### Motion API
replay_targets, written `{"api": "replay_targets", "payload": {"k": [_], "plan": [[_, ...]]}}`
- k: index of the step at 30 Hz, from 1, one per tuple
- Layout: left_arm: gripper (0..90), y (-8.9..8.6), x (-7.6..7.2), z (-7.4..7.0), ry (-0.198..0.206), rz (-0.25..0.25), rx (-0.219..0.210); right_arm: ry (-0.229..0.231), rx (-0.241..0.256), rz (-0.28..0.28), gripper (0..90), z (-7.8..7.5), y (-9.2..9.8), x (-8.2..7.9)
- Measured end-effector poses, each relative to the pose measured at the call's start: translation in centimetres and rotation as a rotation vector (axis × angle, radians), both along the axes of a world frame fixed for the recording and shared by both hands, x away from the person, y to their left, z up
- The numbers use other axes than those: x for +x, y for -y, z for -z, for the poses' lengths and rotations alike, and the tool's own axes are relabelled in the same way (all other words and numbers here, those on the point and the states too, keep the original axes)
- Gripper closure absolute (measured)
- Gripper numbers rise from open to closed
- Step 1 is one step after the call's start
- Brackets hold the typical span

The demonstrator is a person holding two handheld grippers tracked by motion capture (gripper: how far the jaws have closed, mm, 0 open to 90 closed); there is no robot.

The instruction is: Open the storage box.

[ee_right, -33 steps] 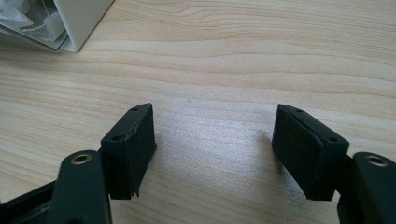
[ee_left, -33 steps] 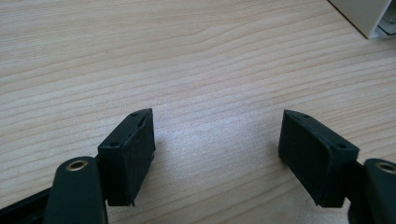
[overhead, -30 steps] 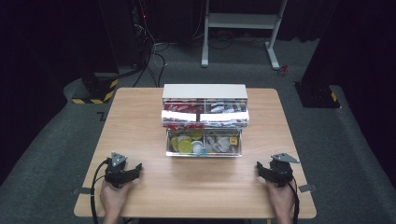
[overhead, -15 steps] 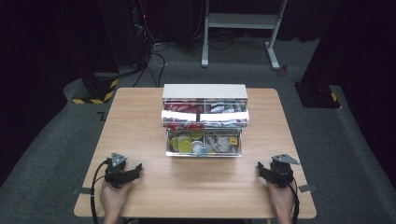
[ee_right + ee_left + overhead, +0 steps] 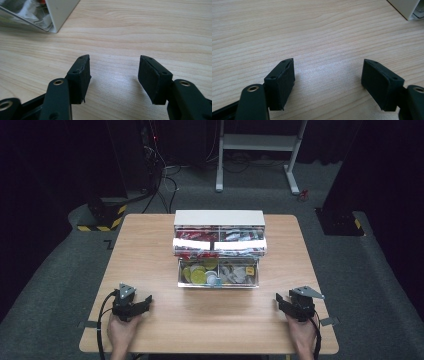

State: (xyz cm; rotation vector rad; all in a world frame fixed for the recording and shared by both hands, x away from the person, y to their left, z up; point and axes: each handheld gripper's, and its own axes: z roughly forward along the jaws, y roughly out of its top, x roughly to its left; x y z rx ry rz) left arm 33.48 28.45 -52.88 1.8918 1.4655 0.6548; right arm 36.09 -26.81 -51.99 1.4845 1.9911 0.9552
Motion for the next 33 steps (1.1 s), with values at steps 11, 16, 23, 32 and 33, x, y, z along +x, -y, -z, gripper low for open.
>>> {"api": "replay_targets", "payload": {"k": [11,16,23,32,33], "plan": [[27.3,0.0,0.0,0.0,0.000,0.000,0.000,0.018,0.021,-0.080,44.3,-0.5,-1.1,-0.9],[27.3,0.0,0.0,0.0,0.000,-0.001,-0.001,0.032,0.023,-0.086,42.5,-0.8,-1.7,-1.2],[27.2,0.0,0.0,0.0,0.002,-0.001,-0.001,0.033,0.077,-0.130,40.9,-1.8,-2.2,-1.3],[27.1,0.0,0.0,0.0,0.002,0.000,-0.001,0.009,0.075,-0.206,43.8,-3.3,-3.3,-1.6],[27.1,0.0,0.0,0.0,0.002,0.000,-0.001,0.010,0.080,-0.203,43.7,-3.4,-3.4,-1.6]]}}
